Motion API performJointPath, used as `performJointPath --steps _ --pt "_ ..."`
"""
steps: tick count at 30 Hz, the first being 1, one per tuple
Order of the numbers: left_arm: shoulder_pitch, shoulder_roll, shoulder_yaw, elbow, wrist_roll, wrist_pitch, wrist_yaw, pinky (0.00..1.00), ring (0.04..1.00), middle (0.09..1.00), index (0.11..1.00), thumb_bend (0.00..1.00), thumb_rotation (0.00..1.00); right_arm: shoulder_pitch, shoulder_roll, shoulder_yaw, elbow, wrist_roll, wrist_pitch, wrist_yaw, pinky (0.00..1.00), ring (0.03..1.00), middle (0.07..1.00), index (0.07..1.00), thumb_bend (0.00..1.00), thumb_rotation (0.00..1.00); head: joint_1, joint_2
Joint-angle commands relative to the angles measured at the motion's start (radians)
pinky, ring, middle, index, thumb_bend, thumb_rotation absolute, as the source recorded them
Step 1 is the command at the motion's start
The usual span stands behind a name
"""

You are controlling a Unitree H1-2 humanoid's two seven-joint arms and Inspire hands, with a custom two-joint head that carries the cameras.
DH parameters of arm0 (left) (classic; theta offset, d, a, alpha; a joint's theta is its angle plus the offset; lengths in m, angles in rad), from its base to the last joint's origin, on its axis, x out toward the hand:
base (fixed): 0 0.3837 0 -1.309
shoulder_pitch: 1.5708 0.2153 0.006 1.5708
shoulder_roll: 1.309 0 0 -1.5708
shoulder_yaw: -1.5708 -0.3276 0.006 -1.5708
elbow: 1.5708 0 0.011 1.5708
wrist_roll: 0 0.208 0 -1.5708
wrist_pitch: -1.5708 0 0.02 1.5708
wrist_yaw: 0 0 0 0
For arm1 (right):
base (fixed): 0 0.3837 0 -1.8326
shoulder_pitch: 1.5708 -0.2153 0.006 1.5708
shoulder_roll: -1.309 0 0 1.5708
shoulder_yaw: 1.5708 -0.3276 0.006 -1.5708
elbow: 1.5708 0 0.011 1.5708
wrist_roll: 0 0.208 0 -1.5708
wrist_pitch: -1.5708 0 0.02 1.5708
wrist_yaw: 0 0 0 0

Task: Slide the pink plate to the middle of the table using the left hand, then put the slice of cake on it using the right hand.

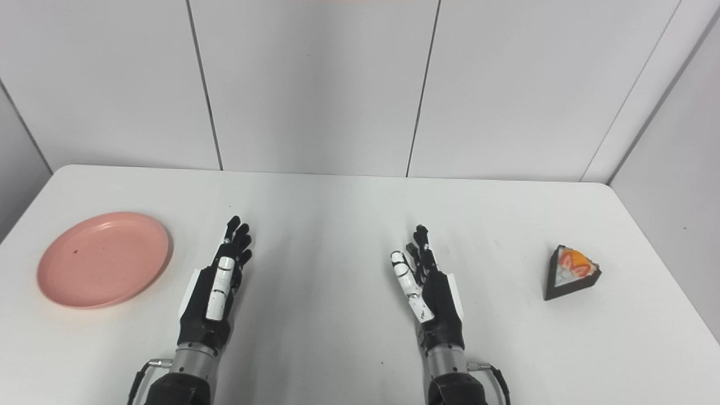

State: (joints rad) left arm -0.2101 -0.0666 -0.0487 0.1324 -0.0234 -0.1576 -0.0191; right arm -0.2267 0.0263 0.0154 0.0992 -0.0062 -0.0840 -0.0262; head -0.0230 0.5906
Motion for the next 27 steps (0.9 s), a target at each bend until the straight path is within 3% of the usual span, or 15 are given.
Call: performJointPath --steps 1,7,14,22,27 --pt "0.031 0.0 -0.005 0.024 0.004 -0.003 -0.004 0.99 1.0 1.0 1.0 0.59 0.99 -0.023 0.002 0.003 -0.022 -0.02 -0.031 -0.01 0.98 0.994 1.0 0.99 0.47 0.73 0.0 -0.001" --pt "0.028 0.008 -0.011 0.012 -0.018 0.058 -0.029 1.0 1.0 1.0 1.0 0.62 1.0 -0.021 -0.005 0.01 -0.033 -0.037 0.01 0.0 1.0 1.0 1.0 1.0 0.48 0.76 0.001 -0.001" --pt "0.028 0.017 -0.021 -0.011 0.011 0.114 -0.029 1.0 1.0 1.0 1.0 0.59 1.0 -0.02 -0.007 0.014 -0.05 -0.051 0.071 0.003 1.0 1.0 1.0 1.0 0.51 0.75 0.001 0.0" --pt "0.02 0.021 -0.024 -0.007 -0.001 0.135 -0.035 1.0 1.0 1.0 1.0 0.57 1.0 -0.021 -0.002 0.01 -0.058 -0.031 0.106 0.011 0.92 1.0 1.0 1.0 0.51 0.68 0.001 0.0" --pt "0.017 0.026 -0.029 0.004 0.012 0.127 -0.033 1.0 1.0 1.0 1.0 0.57 1.0 -0.022 -0.012 0.02 -0.062 -0.047 0.122 0.011 0.99 1.0 1.0 1.0 0.48 0.7 0.002 0.002"
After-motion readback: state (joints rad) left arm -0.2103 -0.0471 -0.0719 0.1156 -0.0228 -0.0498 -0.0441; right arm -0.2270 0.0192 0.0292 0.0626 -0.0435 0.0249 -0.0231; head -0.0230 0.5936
